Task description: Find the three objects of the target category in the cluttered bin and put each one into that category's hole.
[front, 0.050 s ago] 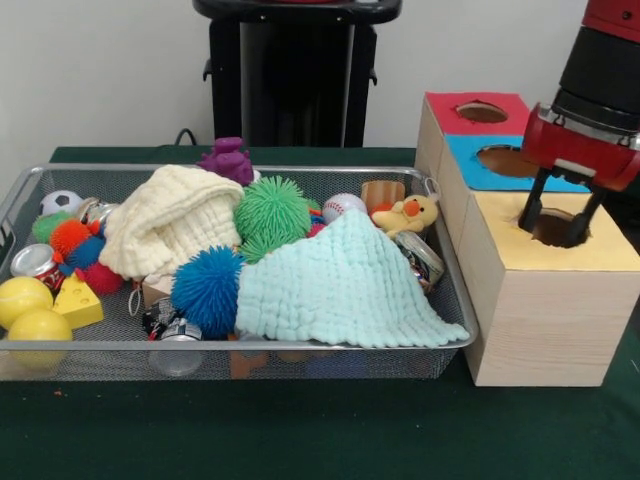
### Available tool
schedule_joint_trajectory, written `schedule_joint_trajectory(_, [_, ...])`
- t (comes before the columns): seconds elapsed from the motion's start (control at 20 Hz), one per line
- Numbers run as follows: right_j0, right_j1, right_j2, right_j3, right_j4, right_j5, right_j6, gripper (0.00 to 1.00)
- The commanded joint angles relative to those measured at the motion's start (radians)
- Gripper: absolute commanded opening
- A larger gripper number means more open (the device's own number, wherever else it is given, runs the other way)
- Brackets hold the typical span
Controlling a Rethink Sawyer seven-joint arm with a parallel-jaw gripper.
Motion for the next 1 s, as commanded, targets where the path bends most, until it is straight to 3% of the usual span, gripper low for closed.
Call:
schedule_joint_trajectory(0.05, [-0.114,-0.132,-0.002,0.107,-0.085,0.047,0.022,0.00])
schedule_joint_trajectory(0.35, [-0.120,-0.147,0.005,0.100,-0.092,0.082,0.048,0.00])
schedule_joint_trajectory(0.65, [-0.128,-0.178,-0.016,0.072,-0.123,0.147,0.005,0.00])
schedule_joint_trajectory(0.75, [-0.150,-0.217,0.016,0.092,-0.114,0.176,-0.014,0.00])
schedule_joint_trajectory(1.0, [-0.289,-0.345,0.236,0.229,-0.026,0.124,-0.098,0.00])
